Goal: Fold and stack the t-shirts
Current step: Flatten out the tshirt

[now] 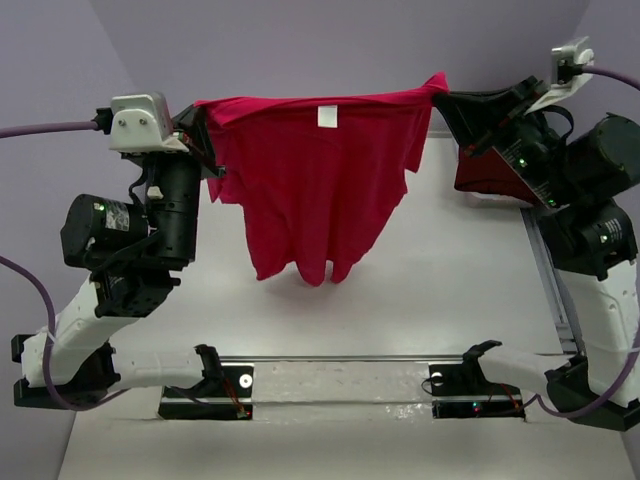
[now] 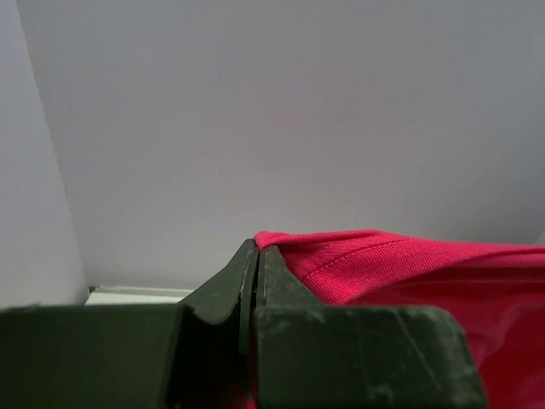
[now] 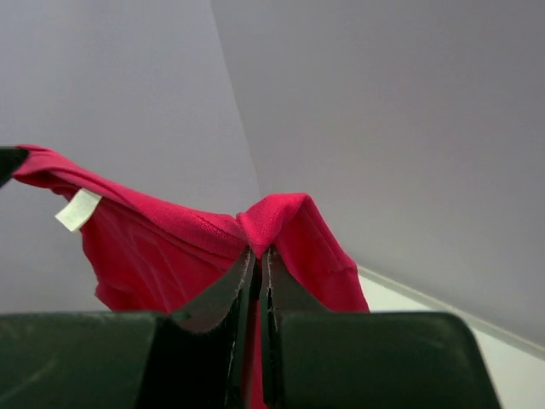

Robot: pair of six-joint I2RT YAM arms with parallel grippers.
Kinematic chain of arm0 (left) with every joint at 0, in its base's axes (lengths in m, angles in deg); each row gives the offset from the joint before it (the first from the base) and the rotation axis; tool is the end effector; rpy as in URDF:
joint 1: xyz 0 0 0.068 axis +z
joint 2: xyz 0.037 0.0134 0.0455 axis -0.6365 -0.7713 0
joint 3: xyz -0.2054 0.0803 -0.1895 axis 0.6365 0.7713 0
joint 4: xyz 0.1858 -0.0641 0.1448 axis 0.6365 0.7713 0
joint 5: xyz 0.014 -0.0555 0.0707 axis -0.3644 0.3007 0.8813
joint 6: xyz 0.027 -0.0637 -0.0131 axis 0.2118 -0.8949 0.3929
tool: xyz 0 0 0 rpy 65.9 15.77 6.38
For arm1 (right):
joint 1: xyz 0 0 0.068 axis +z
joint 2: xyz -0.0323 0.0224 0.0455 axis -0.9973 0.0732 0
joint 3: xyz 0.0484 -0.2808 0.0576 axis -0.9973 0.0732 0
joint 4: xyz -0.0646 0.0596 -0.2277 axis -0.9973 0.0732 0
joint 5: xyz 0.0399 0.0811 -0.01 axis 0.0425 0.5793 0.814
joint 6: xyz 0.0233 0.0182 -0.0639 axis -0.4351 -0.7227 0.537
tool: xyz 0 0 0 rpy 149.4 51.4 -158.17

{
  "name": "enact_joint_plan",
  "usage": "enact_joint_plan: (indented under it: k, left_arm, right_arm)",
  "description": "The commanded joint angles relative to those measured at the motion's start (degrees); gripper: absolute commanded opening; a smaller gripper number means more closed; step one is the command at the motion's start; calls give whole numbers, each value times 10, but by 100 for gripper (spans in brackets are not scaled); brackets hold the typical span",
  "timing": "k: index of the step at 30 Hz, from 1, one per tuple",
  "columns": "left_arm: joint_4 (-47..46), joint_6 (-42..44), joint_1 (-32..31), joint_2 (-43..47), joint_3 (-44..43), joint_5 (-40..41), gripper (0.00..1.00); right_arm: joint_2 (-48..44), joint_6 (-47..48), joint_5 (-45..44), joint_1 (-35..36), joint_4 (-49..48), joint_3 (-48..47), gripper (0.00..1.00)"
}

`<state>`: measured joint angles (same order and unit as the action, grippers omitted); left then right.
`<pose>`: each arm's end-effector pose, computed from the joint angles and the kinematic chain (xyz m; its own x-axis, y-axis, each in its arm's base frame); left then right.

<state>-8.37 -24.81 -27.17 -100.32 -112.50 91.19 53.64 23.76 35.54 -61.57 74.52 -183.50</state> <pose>0.0801 -0.0632 0.6129 0.3968 -0.2122 -0.8930 0.0790 0.9772 -0.1971 0.1447 0.0795 0.6024 0.1612 0.3231 -0.9325 -0.6507 0.7453 0.1457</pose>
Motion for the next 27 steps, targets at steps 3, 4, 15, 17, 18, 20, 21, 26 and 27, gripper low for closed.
enact_joint_plan:
  k: [3,4,15,17,18,20,21,26,27]
  left_arm:
    - [-40,41,10,54,-76,42,6]
    - [-35,37,10,55,-76,39,6]
    - [-1,-7,10,116,-31,47,6]
    - [-3,-4,10,124,-24,56,6]
    - [-13,8,10,125,-14,64,6]
    - [-33,22,10,122,-5,71,6]
    - [-34,25,10,114,-3,77,6]
    - [-90,65,10,93,26,94,6]
    - [-96,68,10,91,32,93,6]
  right_arm:
    - [-51,47,-82,-12,7,-93,7]
    - [-53,46,-78,-12,12,-104,7]
    - [-94,29,-51,-12,67,-88,7]
    - [-92,28,-54,-12,78,-85,7]
    - [-89,27,-59,-12,80,-81,7]
    - [-84,25,-66,-12,78,-76,7]
    - [-80,23,-78,-12,78,-71,7]
    - [-31,20,-126,-12,89,-60,7]
    - [-21,21,-129,-12,92,-57,7]
